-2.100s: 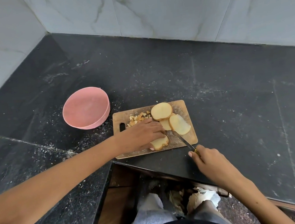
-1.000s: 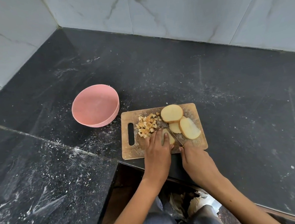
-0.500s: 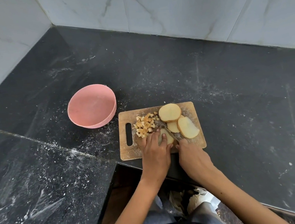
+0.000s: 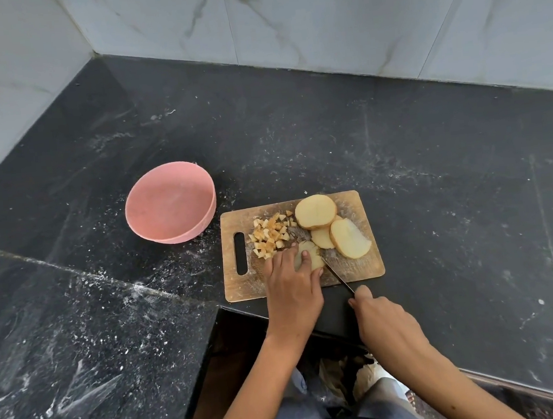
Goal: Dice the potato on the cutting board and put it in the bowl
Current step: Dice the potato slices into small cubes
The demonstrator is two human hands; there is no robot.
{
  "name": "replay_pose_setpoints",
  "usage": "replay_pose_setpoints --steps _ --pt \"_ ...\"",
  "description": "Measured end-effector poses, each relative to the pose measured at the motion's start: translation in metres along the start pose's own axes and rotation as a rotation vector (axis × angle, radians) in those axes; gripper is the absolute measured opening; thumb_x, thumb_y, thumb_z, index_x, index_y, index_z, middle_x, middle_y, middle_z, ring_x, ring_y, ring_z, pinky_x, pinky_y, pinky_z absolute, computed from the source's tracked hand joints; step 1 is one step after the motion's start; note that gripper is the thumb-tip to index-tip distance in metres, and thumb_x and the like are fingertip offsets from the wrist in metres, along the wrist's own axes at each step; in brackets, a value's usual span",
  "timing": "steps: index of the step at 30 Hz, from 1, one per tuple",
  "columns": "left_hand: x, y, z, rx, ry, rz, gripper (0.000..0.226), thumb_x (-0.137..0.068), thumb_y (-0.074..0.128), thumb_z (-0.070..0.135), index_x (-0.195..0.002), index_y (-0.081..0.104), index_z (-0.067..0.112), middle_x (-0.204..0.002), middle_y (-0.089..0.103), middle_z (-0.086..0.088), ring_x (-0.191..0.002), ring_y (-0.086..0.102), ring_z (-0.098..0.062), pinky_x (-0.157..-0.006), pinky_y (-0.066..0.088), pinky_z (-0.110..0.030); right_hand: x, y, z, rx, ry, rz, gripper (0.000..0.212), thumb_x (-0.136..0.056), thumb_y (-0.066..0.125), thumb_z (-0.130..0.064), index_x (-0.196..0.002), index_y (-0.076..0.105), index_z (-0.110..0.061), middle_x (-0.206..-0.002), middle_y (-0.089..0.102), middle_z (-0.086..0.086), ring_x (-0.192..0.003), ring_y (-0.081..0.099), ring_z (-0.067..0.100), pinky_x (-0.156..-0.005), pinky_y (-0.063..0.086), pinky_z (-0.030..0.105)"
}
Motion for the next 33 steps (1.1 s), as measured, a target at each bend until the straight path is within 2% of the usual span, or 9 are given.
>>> replay_pose_setpoints --steps 3,9,13,16,18,21,24,30,33 --pt "-0.001 -0.001 0.000 0.025 -0.003 0.013 0.032 -0.082 0.061 0.027 -0.100 0.074 0.004 -0.106 0.068 -0.012 -0.099 0.062 -0.027 -0.095 0.031 -0.035 0.010 0.002 0.008 -0.031 -0.008 0.000 0.023 -0.105 0.019 -0.033 -0.091 0.027 -0.017 -0.069 0.036 -0.003 -0.093 0.061 0.031 -0.064 0.037 0.034" --pt "0.003 -0.004 -0.003 0.042 -0.024 -0.060 0.044 -0.089 0.044 0.036 -0.105 0.072 0.006 -0.111 0.066 -0.013 -0.104 0.061 -0.028 -0.097 0.032 -0.038 0.017 -0.015 0.005 -0.141 -0.061 0.130 0.029 -0.103 0.022 -0.038 -0.087 0.032 -0.016 -0.067 0.040 -0.002 -0.067 0.044 0.029 -0.062 0.037 0.035" --pt "0.008 -0.004 -0.004 0.032 -0.006 -0.068 0.039 -0.091 0.050 0.032 -0.109 0.071 0.005 -0.118 0.067 -0.014 -0.111 0.061 -0.028 -0.098 0.032 -0.038 -0.003 -0.018 -0.011 -0.180 -0.086 0.123 0.028 -0.103 0.024 -0.037 -0.091 0.038 -0.016 -0.082 0.051 0.005 -0.086 0.057 0.035 -0.068 0.042 0.037" --pt "0.012 -0.002 -0.003 0.048 -0.009 -0.056 0.031 -0.082 0.075 0.018 -0.108 0.071 0.002 -0.121 0.065 -0.018 -0.115 0.061 -0.030 -0.099 0.032 -0.038 -0.016 -0.019 -0.019 -0.147 -0.096 0.127 0.031 -0.103 0.025 -0.036 -0.095 0.044 -0.014 -0.094 0.060 0.011 -0.088 0.059 0.033 -0.072 0.047 0.040" --pt "0.013 -0.001 -0.004 0.060 -0.029 -0.058 0.033 -0.077 0.080 0.015 -0.107 0.072 0.002 -0.121 0.065 -0.018 -0.115 0.061 -0.031 -0.100 0.032 -0.038 -0.021 -0.018 -0.022 -0.138 -0.093 0.113 0.031 -0.103 0.025 -0.034 -0.098 0.046 -0.012 -0.096 0.061 0.011 -0.088 0.059 0.033 -0.068 0.043 0.037" --pt "0.012 -0.001 -0.004 0.061 -0.035 -0.051 0.027 -0.086 0.070 0.020 -0.108 0.072 0.004 -0.122 0.066 -0.015 -0.116 0.061 -0.029 -0.101 0.038 -0.042 -0.025 -0.016 -0.025 -0.078 -0.059 0.111 0.024 -0.104 0.026 -0.029 -0.100 0.044 -0.012 -0.101 0.062 0.011 -0.094 0.060 0.032 -0.065 0.036 0.034" --pt "0.009 -0.005 -0.003 0.080 -0.042 -0.067 0.038 -0.090 0.050 0.030 -0.108 0.073 0.005 -0.120 0.067 -0.012 -0.114 0.060 -0.027 -0.097 0.043 -0.043 -0.029 -0.015 -0.032 -0.029 -0.041 0.099 0.019 -0.104 0.027 -0.025 -0.098 0.040 -0.013 -0.104 0.062 0.011 -0.096 0.060 0.031 -0.065 0.035 0.033" --pt "0.008 -0.005 -0.003 0.078 -0.026 -0.063 0.040 -0.089 0.048 0.030 -0.106 0.073 0.003 -0.116 0.069 -0.013 -0.108 0.062 -0.028 -0.094 0.042 -0.041 -0.026 -0.012 -0.028 0.059 -0.046 0.049 0.015 -0.102 0.028 -0.015 -0.108 0.041 -0.010 -0.109 0.061 0.012 -0.097 0.061 0.032 -0.064 0.037 0.034" --pt "0.007 -0.004 -0.002 0.063 -0.033 -0.067 0.041 -0.089 0.048 0.031 -0.105 0.074 0.004 -0.115 0.070 -0.012 -0.106 0.062 -0.027 -0.095 0.041 -0.040 -0.014 -0.006 -0.015 0.053 -0.040 0.017 0.016 -0.104 0.024 -0.023 -0.102 0.036 -0.012 -0.107 0.061 0.012 -0.097 0.061 0.034 -0.065 0.037 0.034"
Point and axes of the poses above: each hand's wrist, its own x-axis away from the middle knuckle, its own y-axis out of the palm, z = x × y, the point moved 2 cm from there along -x, towards the middle knuckle
